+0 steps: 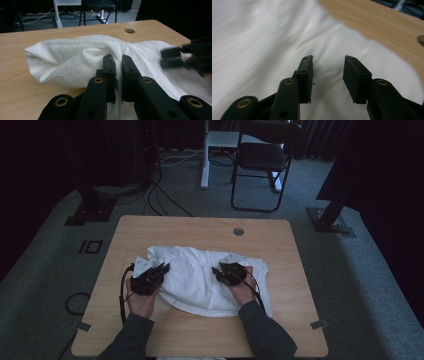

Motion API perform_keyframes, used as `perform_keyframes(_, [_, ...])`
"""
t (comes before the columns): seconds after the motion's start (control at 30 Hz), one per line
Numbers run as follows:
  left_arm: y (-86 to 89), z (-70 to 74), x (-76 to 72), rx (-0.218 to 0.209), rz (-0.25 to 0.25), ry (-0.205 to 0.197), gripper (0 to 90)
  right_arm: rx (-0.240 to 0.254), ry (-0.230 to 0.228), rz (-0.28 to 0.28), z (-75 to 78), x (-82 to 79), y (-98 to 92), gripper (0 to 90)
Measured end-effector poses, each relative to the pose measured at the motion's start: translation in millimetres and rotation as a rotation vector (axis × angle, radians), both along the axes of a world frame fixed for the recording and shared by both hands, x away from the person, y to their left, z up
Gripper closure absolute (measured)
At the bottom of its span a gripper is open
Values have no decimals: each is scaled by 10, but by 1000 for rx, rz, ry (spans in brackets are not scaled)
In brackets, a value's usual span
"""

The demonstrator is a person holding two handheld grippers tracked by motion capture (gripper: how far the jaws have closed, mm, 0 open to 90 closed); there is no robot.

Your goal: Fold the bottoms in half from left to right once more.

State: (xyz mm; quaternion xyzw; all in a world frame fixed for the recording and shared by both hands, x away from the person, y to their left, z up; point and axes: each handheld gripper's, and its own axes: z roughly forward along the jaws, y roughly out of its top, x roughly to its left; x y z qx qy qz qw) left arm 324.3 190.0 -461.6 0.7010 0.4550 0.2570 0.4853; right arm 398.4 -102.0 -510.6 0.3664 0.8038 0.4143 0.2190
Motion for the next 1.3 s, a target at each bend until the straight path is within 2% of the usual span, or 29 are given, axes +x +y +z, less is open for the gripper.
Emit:
perform_keyframes(0.03, [-11,1,2,0,-3,-2,842,22,52,-17,-78,169,42,607])
perform_keyframes(0.07, [-11,1,2,0,-3,-2,842,22,52,-17,-78,169,42,607])
perform_keyframes(0.1, [-25,4,10,4,-11,-3,843,-25,115,-15,-230,307,134,622])
perform_keyframes(0.13, [-25,4,10,4,-11,-3,842,-36,131,-6,-302,354,170,627])
perform_keyframes(0.17, [-42,9,19,16,-11,-6,842,-11,135,-7,-325,374,177,630])
perform_keyframes(0.2, [-42,9,19,16,-11,-6,843,-11,135,-7,-325,374,177,630])
perform_keyframes(0.27, [-43,22,37,11,-13,-6,842,-20,151,-4,-302,394,194,629])
perform_keyframes(0.3, [-37,35,51,12,-12,-9,842,-50,159,15,-222,387,183,588])
perform_keyframes(0.33, [-37,35,51,12,-12,-9,842,-50,159,15,-222,387,183,588])
perform_keyframes(0.37, [-25,44,56,12,-9,-11,842,-22,132,32,-93,325,106,525])
perform_keyframes(0.4, [-25,44,56,12,-9,-11,842,-22,132,32,-93,325,106,525])
perform_keyframes(0.43, [-11,45,62,13,-8,-9,842,7,115,46,-43,280,67,523])
perform_keyframes(0.47, [-8,45,66,14,-8,-9,842,47,73,72,40,157,-1,523])
perform_keyframes(0.53, [-5,44,82,6,-9,-5,842,-12,67,99,-4,56,8,523])
perform_keyframes(0.57, [-19,55,87,3,-13,-11,842,-79,88,113,-114,45,57,528])
perform_keyframes(0.6, [-19,55,87,3,-13,-11,842,-79,88,113,-114,45,57,528])
perform_keyframes(0.63, [-54,70,78,12,-29,-20,842,-116,71,113,-326,45,127,528])
perform_keyframes(0.73, [-92,93,76,38,-34,-32,842,-94,72,103,-341,46,140,529])
perform_keyframes(0.77, [-104,116,99,37,-37,-31,842,-131,74,104,-312,49,174,528])
perform_keyframes(0.87, [-109,134,112,36,-39,-33,842,-126,97,120,-267,66,156,499])
perform_keyframes(0.9, [-106,147,118,37,-41,-37,842,-91,90,141,-178,44,81,477])
perform_keyframes(0.97, [-101,155,133,42,-43,-36,842,-62,48,122,-110,-17,0,476])
perform_keyframes(1.0, [-101,155,133,42,-43,-36,842,-62,48,122,-110,-17,0,476])
perform_keyframes(1.03, [-105,164,150,42,-45,-31,842,-89,71,113,-159,-36,-16,472])
perform_keyframes(1.07, [-105,164,150,42,-45,-31,842,-89,71,113,-159,-36,-16,472])
perform_keyframes(1.1, [-129,177,154,29,-63,-30,842,-123,107,118,-324,-20,43,452])
perform_keyframes(1.13, [-129,177,154,29,-63,-30,842,-123,107,118,-324,-20,43,452])
perform_keyframes(1.17, [-167,189,143,33,-74,-38,842,-85,101,102,-363,-18,74,453])
perform_keyframes(1.3, [-235,247,147,27,-97,-55,843,-90,83,83,-380,-17,230,453])
